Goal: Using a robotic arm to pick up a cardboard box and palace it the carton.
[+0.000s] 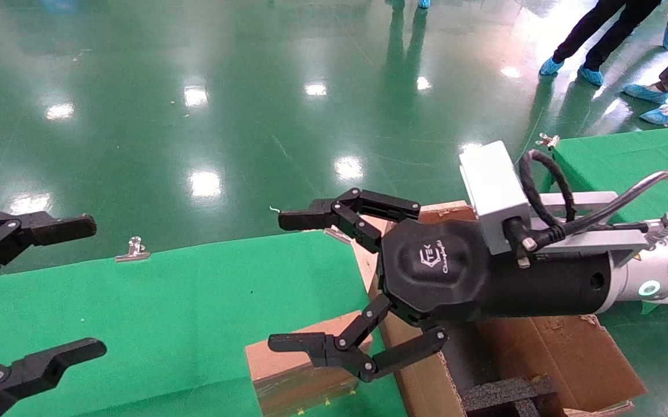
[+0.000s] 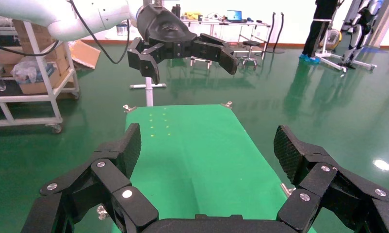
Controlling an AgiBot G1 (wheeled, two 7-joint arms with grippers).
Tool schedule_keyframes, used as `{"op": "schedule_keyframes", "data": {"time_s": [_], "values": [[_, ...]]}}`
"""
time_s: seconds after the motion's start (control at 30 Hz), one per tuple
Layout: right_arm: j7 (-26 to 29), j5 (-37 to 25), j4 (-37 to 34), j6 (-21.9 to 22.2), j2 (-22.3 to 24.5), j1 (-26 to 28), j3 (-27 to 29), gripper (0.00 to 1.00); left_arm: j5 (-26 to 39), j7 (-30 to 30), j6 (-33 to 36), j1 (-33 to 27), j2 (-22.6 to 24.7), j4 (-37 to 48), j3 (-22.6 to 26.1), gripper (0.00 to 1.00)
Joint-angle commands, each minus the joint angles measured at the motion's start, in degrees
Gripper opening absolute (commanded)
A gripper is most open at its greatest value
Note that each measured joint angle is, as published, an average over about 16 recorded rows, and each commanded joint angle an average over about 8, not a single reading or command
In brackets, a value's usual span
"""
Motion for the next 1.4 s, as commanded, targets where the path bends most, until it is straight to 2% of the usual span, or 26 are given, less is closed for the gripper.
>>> {"op": "schedule_keyframes", "data": {"time_s": [0.03,0.7,0.73,0.97,1.0,1.2,1.4], "values": [[0.00,0.00,0.00,0.00,0.00,0.00,0.00,1.00,0.00,0.00,0.00,0.00,0.00,0.00,0.00,1.00],[0.00,0.00,0.00,0.00,0.00,0.00,0.00,1.00,0.00,0.00,0.00,0.00,0.00,0.00,0.00,0.99],[0.00,0.00,0.00,0.00,0.00,0.00,0.00,1.00,0.00,0.00,0.00,0.00,0.00,0.00,0.00,0.93],[0.00,0.00,0.00,0.00,0.00,0.00,0.00,1.00,0.00,0.00,0.00,0.00,0.00,0.00,0.00,0.07],[-0.04,0.02,0.00,-0.02,0.00,-0.03,0.04,1.00,0.00,0.00,0.00,0.00,0.00,0.00,0.00,0.01],[-0.09,-0.62,0.23,-0.21,0.20,0.29,-0.16,1.00,0.00,0.00,0.00,0.00,0.00,0.00,0.00,0.00],[0.93,-5.81,0.39,-1.95,0.51,4.20,-2.55,1.00,0.00,0.00,0.00,0.00,0.00,0.00,0.00,0.00]]}}
